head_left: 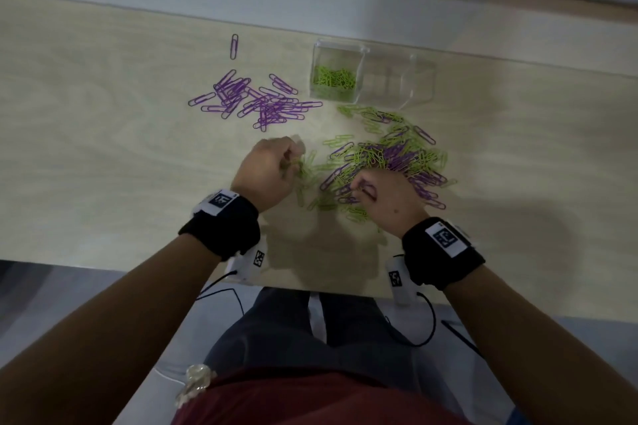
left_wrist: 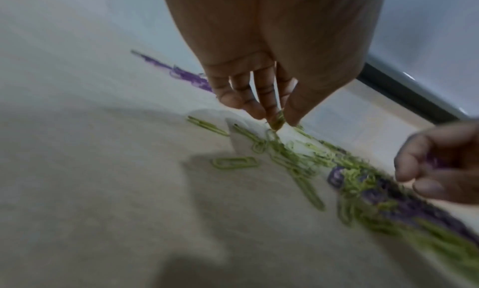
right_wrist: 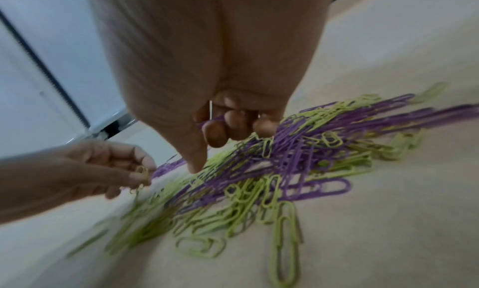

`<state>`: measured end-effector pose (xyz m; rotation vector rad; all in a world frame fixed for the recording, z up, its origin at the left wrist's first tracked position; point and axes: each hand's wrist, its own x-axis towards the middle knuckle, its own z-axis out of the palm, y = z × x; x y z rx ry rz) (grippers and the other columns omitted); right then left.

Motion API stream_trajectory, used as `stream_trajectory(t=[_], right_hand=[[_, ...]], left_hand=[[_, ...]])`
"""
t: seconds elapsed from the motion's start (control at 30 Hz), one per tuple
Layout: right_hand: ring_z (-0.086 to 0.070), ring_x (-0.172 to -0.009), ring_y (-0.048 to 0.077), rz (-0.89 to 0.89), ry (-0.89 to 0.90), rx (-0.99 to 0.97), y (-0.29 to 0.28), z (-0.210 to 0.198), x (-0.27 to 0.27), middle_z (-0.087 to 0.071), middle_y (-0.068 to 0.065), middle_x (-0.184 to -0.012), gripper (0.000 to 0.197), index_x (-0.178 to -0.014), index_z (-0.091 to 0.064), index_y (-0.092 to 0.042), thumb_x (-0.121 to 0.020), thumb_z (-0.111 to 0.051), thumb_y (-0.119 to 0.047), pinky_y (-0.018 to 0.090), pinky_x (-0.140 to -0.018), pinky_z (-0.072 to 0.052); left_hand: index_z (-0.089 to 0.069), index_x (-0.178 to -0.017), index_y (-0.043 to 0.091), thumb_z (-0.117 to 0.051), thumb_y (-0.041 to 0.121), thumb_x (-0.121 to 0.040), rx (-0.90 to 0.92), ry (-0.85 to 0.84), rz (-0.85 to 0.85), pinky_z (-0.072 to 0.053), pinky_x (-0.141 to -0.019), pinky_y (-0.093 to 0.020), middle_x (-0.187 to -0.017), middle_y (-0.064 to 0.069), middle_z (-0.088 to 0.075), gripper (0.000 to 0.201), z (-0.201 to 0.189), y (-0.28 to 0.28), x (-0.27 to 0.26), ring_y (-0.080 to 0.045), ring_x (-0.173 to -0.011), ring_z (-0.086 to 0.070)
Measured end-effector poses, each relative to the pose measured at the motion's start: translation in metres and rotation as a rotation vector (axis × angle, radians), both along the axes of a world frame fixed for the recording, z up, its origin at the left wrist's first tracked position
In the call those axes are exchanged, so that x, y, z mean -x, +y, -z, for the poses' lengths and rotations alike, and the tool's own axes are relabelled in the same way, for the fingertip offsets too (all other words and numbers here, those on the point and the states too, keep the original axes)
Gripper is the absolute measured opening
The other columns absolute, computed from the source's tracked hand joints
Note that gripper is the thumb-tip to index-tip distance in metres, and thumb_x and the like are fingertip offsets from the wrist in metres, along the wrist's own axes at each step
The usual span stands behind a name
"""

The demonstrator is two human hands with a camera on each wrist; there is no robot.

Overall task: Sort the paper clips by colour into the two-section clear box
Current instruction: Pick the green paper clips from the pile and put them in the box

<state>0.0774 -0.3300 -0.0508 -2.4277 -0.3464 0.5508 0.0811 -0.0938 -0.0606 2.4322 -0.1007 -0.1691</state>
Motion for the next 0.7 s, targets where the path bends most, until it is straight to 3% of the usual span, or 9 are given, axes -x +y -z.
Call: stream_trajectory(t=[0.1,0.27,0.5,0.6,0.7], right_hand=[[-0.057,-0.08,0.02,-0.108,-0.075,0.123,0.007,0.003,-0.002,-0.064,-0.002,-0.085,0.004,-0.086,-0.063,-0.016,-0.086,-0.059,-0.017,0.031,-0.064,-0.044],[-0.058,-0.088,0.029,-0.131,-0.083,0.243,0.016,0.002,-0.006,-0.063,0.004,-0.093,0.006,-0.09,-0.061,-0.016,-0.084,-0.06,-0.016,0.035,-0.07,-0.045],[-0.056,-0.083,0.029,-0.116,0.008,0.323,0.026,-0.007,-0.012,-0.058,0.004,-0.091,0.015,-0.081,-0.056,-0.018,-0.079,-0.055,-0.003,0.033,-0.064,-0.041],[-0.053,-0.079,0.027,-0.144,0.012,0.316,0.024,-0.008,-0.012,-0.053,0.003,-0.089,0.019,-0.079,-0.049,-0.016,-0.076,-0.054,0.003,0.032,-0.062,-0.04],[-0.048,-0.077,0.022,-0.055,0.05,0.201,0.014,-0.007,-0.012,-0.049,0.001,-0.087,0.017,-0.079,-0.046,-0.017,-0.084,-0.054,-0.003,0.034,-0.065,-0.039]], left_hand=[[-0.062,-0.091,0.016,-0.061,0.023,-0.073,-0.131,-0.05,0.093,-0.046,-0.072,-0.037,-0.091,-0.008,-0.059,0.02,-0.002,-0.015,-0.001,-0.032,-0.084,-0.052],[-0.06,-0.094,0.018,-0.063,0.032,-0.077,-0.347,0.18,0.108,-0.036,-0.085,-0.039,-0.106,-0.007,-0.051,0.022,-0.01,-0.057,-0.004,-0.03,-0.104,-0.045],[-0.059,-0.098,0.019,-0.063,0.028,-0.078,-0.349,0.329,0.06,-0.038,-0.09,-0.043,-0.113,-0.01,-0.052,0.022,-0.01,-0.061,-0.008,-0.032,-0.111,-0.046],[-0.058,-0.082,0.019,-0.065,0.022,-0.076,-0.224,0.336,0.034,-0.044,-0.083,-0.039,-0.101,-0.009,-0.058,0.009,-0.011,-0.054,-0.008,-0.03,-0.1,-0.053],[-0.053,-0.064,0.021,-0.071,0.017,-0.074,-0.008,0.373,-0.112,-0.045,-0.067,-0.027,-0.074,0.002,-0.059,0.021,-0.012,-0.036,-0.008,-0.022,-0.077,-0.059]])
